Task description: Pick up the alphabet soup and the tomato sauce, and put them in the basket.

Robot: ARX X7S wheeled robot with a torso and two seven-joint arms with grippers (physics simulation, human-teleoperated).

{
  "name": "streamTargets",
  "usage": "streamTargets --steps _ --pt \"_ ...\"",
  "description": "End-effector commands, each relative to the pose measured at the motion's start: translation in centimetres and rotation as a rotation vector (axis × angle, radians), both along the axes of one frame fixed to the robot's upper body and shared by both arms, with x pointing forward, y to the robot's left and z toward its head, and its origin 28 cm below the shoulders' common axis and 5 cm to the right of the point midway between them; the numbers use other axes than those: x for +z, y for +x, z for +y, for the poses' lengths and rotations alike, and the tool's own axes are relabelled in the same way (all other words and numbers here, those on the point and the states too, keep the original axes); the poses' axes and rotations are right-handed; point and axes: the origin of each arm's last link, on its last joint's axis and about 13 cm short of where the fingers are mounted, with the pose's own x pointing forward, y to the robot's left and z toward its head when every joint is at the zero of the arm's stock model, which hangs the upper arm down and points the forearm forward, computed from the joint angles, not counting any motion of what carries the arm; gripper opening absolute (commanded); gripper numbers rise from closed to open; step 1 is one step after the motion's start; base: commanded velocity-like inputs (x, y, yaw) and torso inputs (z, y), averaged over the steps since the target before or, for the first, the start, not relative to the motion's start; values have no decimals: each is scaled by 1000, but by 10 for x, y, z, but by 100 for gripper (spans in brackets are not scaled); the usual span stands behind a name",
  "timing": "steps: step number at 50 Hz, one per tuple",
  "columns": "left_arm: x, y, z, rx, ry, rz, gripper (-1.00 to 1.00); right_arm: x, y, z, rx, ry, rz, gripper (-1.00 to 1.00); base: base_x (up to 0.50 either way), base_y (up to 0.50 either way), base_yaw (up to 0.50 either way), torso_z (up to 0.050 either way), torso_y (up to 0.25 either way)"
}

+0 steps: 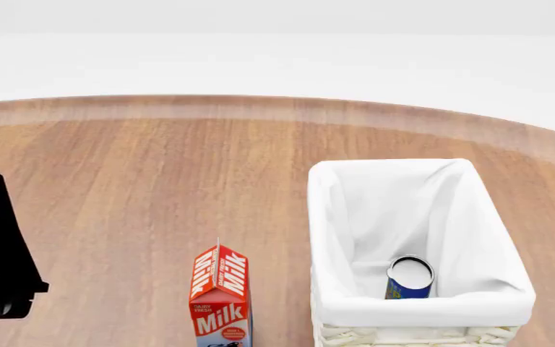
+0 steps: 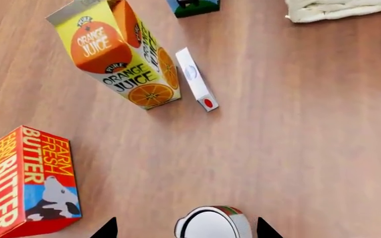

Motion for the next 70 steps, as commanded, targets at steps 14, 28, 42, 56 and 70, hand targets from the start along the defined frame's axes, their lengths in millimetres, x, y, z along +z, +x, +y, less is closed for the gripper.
streamTargets --steps 14,28,42,56,70 --pt "0 1 0 0 -1 0 100 -19 3 0 38 -48 16 100 0 0 0 0 0" --pt "0 0 -1 -3 -1 -2 100 -25 1 0 53 -79 19 100 0 0 0 0 0" --pt "0 0 0 -2 -3 -1 100 -30 5 4 81 -88 20 100 0 0 0 0 0" --pt "-2 1 0 -2 -5 2 100 -42 9 8 96 -98 27 100 0 0 0 0 0" --pt "-1 0 0 -3 -4 0 100 -54 5 12 109 -88 49 100 0 0 0 0 0"
